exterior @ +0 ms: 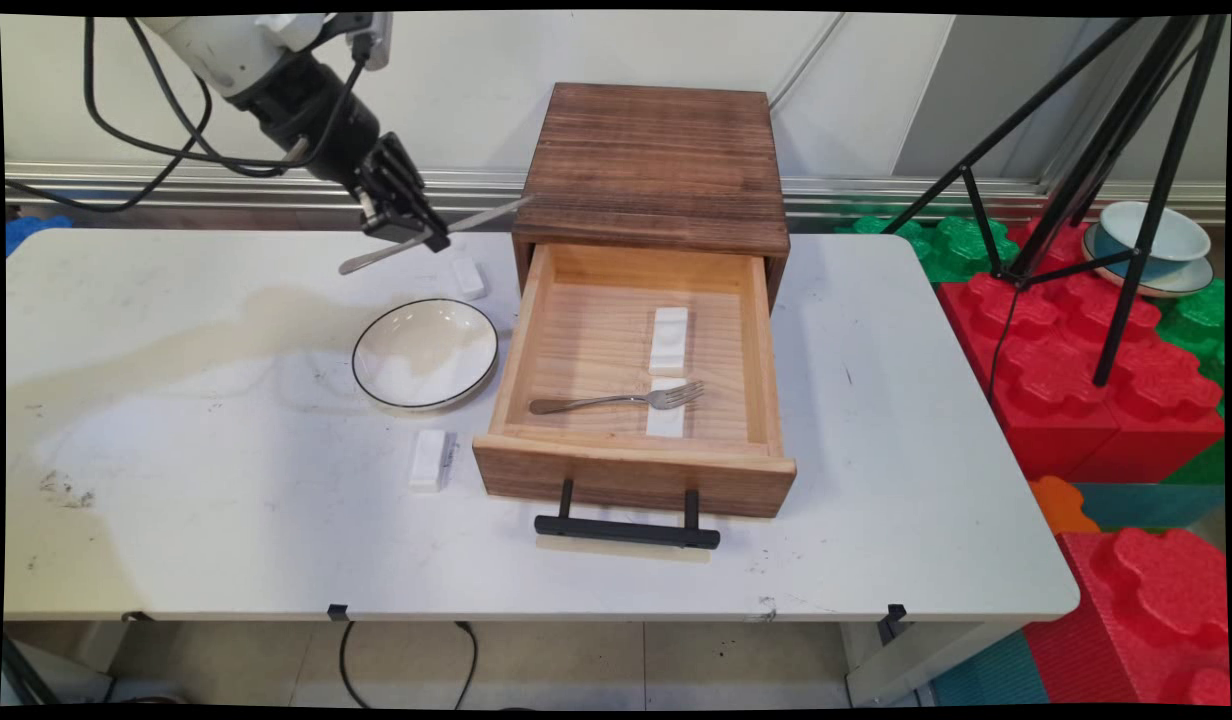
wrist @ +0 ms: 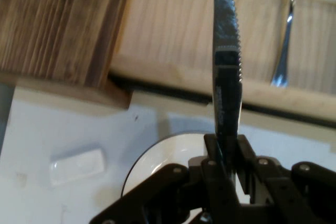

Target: Place the picked object into the drawer

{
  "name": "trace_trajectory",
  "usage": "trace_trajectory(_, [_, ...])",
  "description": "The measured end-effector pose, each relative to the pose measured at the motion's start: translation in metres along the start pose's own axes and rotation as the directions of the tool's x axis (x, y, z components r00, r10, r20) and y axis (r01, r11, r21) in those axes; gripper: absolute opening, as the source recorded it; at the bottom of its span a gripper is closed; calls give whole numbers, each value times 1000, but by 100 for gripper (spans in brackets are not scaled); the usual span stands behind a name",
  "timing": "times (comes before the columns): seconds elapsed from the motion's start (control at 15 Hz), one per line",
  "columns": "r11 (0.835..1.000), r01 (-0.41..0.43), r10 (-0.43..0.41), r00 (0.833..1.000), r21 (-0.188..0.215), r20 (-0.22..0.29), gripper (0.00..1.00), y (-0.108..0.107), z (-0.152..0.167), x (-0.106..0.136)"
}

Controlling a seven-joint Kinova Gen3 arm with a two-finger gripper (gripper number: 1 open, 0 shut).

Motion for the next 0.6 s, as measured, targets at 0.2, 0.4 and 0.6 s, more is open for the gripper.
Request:
trace_trajectory(0.2, [1000,-11,10,999,-13,-40,0,14,-4,19])
trace_trajectory(0.4, [999,-27,25,997,-24,-72,0,25,-1,37])
trace_trajectory(0.6, [998,-44,41,994,-34,-97,0,33,10,55])
